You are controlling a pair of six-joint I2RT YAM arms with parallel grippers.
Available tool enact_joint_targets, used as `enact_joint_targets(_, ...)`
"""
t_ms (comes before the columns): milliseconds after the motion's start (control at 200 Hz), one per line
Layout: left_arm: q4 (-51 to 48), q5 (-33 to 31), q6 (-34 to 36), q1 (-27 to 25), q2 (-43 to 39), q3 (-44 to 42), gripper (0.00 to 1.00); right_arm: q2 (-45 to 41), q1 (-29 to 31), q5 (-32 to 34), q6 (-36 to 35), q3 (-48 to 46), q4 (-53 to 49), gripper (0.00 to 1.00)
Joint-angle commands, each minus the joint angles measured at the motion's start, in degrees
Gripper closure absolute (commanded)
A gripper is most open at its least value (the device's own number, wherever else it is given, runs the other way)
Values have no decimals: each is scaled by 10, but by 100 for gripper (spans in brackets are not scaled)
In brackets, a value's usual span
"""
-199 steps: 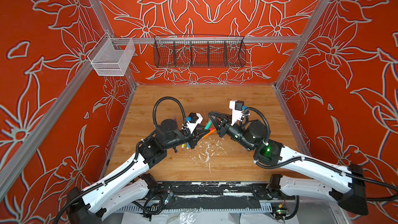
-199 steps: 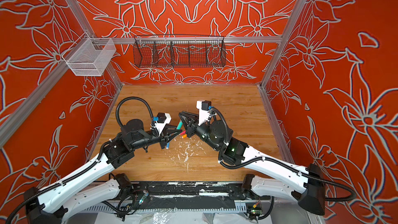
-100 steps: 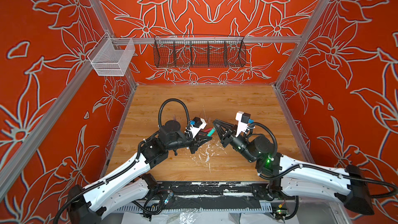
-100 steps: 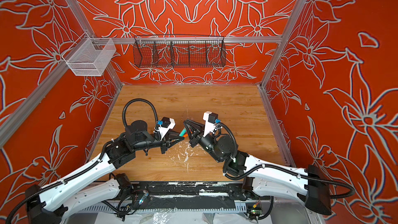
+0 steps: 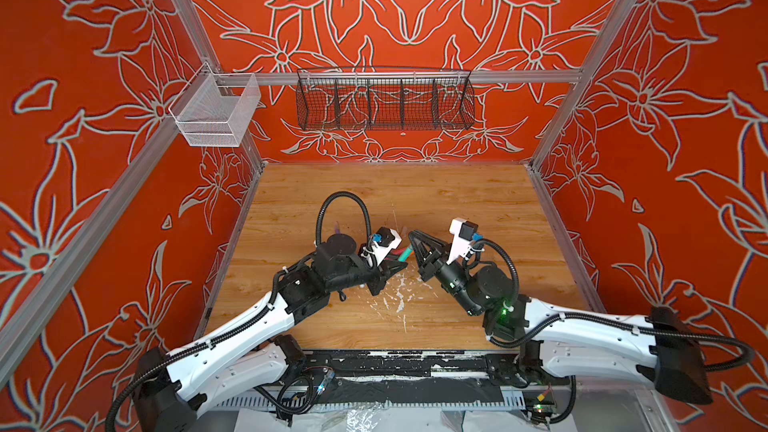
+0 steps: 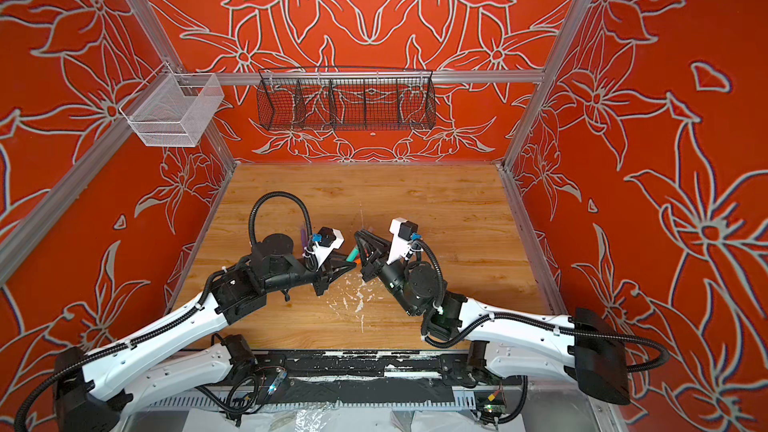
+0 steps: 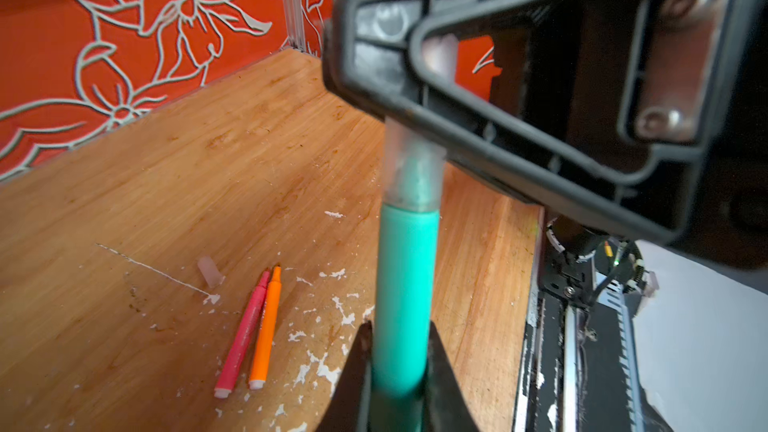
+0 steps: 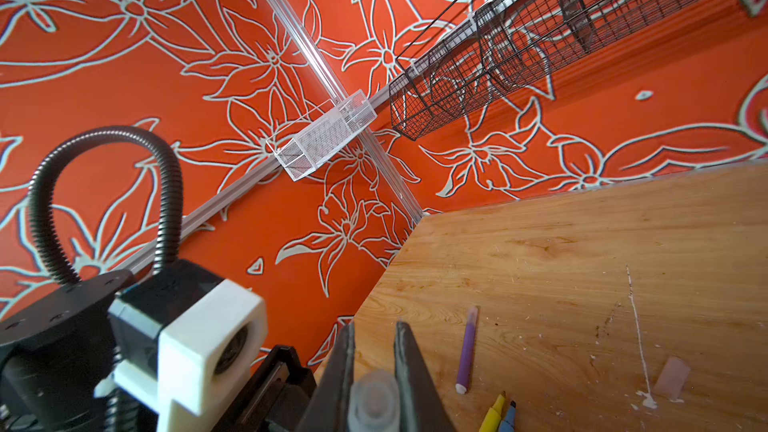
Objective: Insert the pens into the pen caps
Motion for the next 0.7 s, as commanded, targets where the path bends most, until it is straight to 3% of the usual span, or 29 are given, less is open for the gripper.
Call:
enact_joint_targets(0,163,-41,-70,26,-38,49,100,9,52,-181,-27,-41,-77,100)
enact_joint_targets(80,156,-2,-82,26,-54,47,100,1,53,-221,-43,-54,-46,100)
enact_joint_targets(250,162,35,-103,26,-84,33,100,20,53,-227,-49,-61,-27,100)
enact_joint_targets(485,184,2,-96,25,-67,33,100,-6,66,-193,-41,-64,-42,100)
enact_joint_targets(625,188,-111,-56,10,-63,30,100,21,110,-93,-20,-59,-58,100)
enact_joint_targets(696,194,-169,-36,1,-58,27,100,45,114,-78,-1,-60,-44,100)
